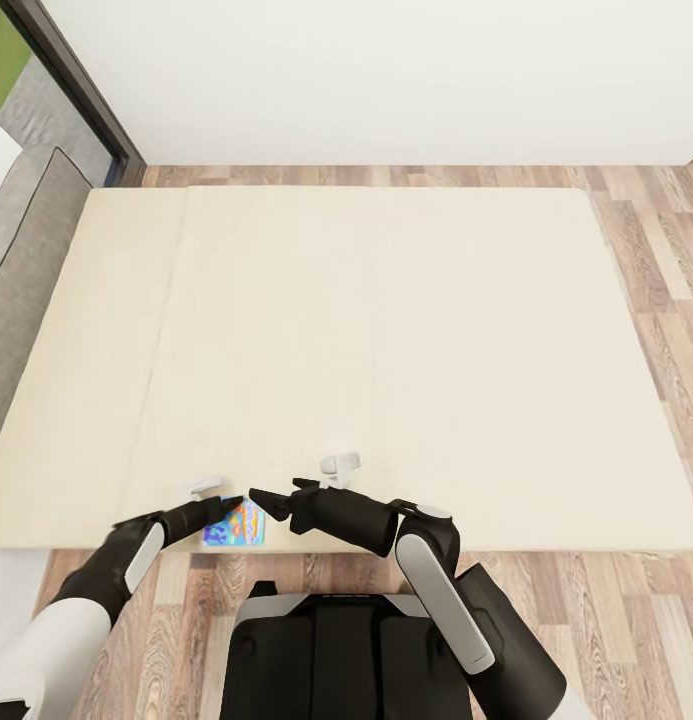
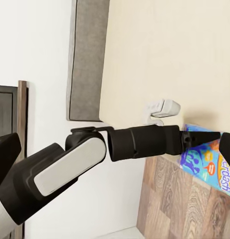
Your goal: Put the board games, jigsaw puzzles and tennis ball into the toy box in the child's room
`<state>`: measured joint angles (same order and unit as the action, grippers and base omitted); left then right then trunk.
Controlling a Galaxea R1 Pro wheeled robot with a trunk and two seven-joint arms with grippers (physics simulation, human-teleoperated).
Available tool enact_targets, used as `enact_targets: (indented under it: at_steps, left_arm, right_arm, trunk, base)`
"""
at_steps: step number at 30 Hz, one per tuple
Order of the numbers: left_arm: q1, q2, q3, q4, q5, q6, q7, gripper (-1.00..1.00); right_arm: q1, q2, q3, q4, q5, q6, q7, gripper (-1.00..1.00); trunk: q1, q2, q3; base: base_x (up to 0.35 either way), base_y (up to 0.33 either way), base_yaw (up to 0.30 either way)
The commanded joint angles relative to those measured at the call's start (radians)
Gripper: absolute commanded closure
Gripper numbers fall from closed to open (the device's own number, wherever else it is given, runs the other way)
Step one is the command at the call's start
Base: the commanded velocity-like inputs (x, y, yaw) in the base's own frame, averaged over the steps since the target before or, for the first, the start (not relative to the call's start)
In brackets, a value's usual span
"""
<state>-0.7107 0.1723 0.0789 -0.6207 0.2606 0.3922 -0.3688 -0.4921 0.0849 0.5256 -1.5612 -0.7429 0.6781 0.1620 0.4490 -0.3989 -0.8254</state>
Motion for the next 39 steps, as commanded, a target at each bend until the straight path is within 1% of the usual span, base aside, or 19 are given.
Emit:
enact_targets:
  at_steps: [1, 39]
  left_arm:
    - [0.000, -0.005, 0.001, 0.044, 0.023, 0.017, -0.007, -1.00]
    - [0.000, -0.005, 0.001, 0.044, 0.023, 0.019, -0.003, -1.00]
  right_arm:
    - [0.000, 0.000, -0.001, 0.000, 0.001, 0.005, 0.003, -1.00]
    - [0.000, 0.001, -0.001, 0.000, 0.002, 0.005, 0.002, -1.00]
  trunk:
    - [0.001, -0.001, -0.001]
    - [0.001, -0.001, -0.001]
  base:
    - [-0.004, -0.005, 0.000]
    - [0.000, 0.000, 0.000]
